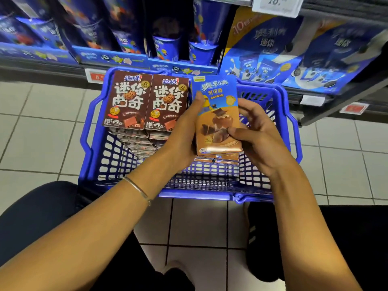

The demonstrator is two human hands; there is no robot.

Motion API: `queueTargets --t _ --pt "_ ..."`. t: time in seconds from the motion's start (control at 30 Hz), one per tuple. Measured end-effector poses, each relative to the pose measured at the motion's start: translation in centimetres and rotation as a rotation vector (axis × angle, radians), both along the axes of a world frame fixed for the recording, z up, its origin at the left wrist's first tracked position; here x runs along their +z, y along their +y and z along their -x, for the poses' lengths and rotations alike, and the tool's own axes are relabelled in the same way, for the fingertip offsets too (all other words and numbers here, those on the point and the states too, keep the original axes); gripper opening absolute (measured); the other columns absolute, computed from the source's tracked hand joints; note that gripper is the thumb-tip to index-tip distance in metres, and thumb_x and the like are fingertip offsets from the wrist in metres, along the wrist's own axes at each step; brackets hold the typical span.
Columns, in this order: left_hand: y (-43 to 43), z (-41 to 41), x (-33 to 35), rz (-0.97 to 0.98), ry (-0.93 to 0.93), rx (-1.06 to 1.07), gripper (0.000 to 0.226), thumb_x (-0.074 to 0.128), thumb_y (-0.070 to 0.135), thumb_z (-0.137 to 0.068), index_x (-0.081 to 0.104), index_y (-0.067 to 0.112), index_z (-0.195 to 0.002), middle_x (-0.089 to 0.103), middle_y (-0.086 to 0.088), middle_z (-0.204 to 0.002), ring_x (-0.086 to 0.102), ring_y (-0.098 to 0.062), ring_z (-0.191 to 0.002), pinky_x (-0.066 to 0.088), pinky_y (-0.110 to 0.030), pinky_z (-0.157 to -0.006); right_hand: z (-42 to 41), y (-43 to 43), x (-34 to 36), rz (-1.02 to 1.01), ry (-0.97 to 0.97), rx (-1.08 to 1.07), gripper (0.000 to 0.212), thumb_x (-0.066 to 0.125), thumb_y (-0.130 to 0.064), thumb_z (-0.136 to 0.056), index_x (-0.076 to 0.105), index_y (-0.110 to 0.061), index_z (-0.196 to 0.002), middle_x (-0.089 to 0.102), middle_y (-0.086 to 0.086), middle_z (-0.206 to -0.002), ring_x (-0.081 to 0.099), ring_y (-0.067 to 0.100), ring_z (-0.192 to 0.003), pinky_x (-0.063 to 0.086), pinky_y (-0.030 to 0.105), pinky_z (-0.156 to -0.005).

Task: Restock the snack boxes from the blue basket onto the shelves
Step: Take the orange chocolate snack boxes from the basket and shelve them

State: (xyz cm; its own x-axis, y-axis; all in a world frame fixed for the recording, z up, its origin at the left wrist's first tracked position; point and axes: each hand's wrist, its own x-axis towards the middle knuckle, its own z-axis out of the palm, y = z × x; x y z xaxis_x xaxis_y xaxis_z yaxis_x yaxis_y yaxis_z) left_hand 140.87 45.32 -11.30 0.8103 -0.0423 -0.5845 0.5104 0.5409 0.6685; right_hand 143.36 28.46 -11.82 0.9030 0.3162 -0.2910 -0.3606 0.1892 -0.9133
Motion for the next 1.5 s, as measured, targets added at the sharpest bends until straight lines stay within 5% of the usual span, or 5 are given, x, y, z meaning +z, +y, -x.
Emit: queueTargets --t 0.13,0.57,0.73,1.0,1.5 --pt "0.6 -0.2 0.5 -0.095 -0.028 0.053 0.049 0.046 0.059 -0.107 0.078 0.023 -0.115 0.082 -0.007 -0.101 0.079 -0.020 -0.081 0.066 -0.035 -0.068 -1.1 0.0 -0.4 -0.015 -0.001 0.007 0.050 0.062 -0.011 -0.092 0.051 -0.005 -0.140 0.055 0.017 -0.146 0.059 0.032 -0.124 0.048 0.038 -0.095" --pt "0.8 0.2 2.3 0.076 -0.123 0.110 0.042 0.044 0.047 -0.112 0.072 0.016 -0.115 0.077 -0.005 -0.092 0.076 -0.022 -0.077 0.060 -0.029 -0.059 -3.8 -0.1 -12.7 0.904 0.303 0.028 0.019 0.064 -0.018 -0.095 0.073 -0.001 -0.097 0.073 0.019 -0.098 0.059 0.025 -0.079 0.055 0.047 -0.079" --pt "0.7 -0.4 2.1 0.037 -0.132 0.089 0.047 0.043 0.050 -0.111 0.070 0.016 -0.129 0.075 -0.018 -0.127 0.072 -0.040 -0.113 0.056 -0.058 -0.106 -4.3 0.0 -14.1 1.119 0.195 0.101 0.050 0.068 -0.043 -0.092 0.058 -0.010 -0.128 0.060 0.016 -0.129 0.059 0.035 -0.117 0.048 0.042 -0.100" --pt "0.8 -0.6 1.9 -0.026 -0.109 0.064 0.054 0.043 0.049 -0.112 0.063 0.011 -0.144 0.070 -0.021 -0.137 0.067 -0.042 -0.125 0.049 -0.063 -0.112 -4.3 0.0 -14.2 1.393 -0.015 0.185 0.047 0.058 -0.034 -0.096 0.050 -0.009 -0.134 0.055 0.021 -0.136 0.055 0.040 -0.122 0.047 0.046 -0.102" --pt "1.6 -1.3 1.7 -0.168 -0.134 0.096 0.064 0.038 0.062 -0.109 0.066 0.013 -0.140 0.068 -0.012 -0.139 0.064 -0.038 -0.127 0.045 -0.060 -0.115 -2.0 0.7 -2.0 0.481 -0.144 -0.341 0.052 0.068 -0.014 -0.071 0.062 -0.009 -0.123 0.066 0.013 -0.096 0.069 0.035 -0.089 0.058 0.044 -0.080"
